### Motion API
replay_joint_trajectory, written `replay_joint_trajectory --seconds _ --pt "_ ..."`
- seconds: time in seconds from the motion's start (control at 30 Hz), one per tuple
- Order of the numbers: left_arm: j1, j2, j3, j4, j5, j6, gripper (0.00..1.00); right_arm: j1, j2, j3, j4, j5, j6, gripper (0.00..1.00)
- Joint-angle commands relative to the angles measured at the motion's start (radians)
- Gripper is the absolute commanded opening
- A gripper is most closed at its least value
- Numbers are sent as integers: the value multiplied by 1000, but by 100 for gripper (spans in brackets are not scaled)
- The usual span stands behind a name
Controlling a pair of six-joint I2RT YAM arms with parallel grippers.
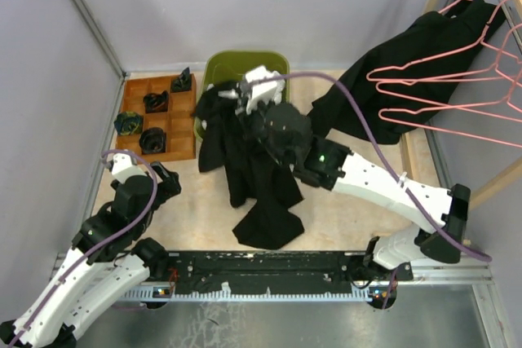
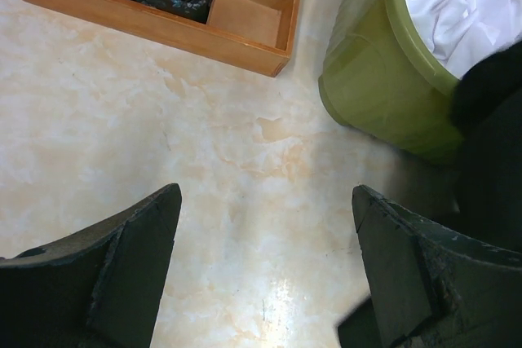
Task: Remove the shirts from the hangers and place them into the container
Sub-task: Place the shirt in the bin.
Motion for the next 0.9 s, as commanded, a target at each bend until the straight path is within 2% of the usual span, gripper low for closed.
replay_joint_trajectory --seconds 0.0,0.17,0.33,0.4,0.5,0.67,0.8,0.87 --pt "2 -3 -10 26 8 20 91 -66 83 256 119 104 -150 0" --pt "2 1 -10 29 9 24 91 -146 247 500 156 108 -239 0" --pt "2 6 -10 30 15 27 91 -221 542 826 88 149 -315 0" --pt "2 9 -12 32 14 28 91 -251 664 937 31 176 -323 0" --pt "2 11 -10 32 16 29 91 -302 826 1087 -155 196 -235 0" --pt "2 13 -14 39 15 35 91 -362 933 962 -301 5 -47 2" --pt "2 13 -15 42 21 37 91 -404 1037 939 -411 -37 67 6" --pt "2 15 -18 45 20 39 91 -424 1084 947 -445 -128 70 14"
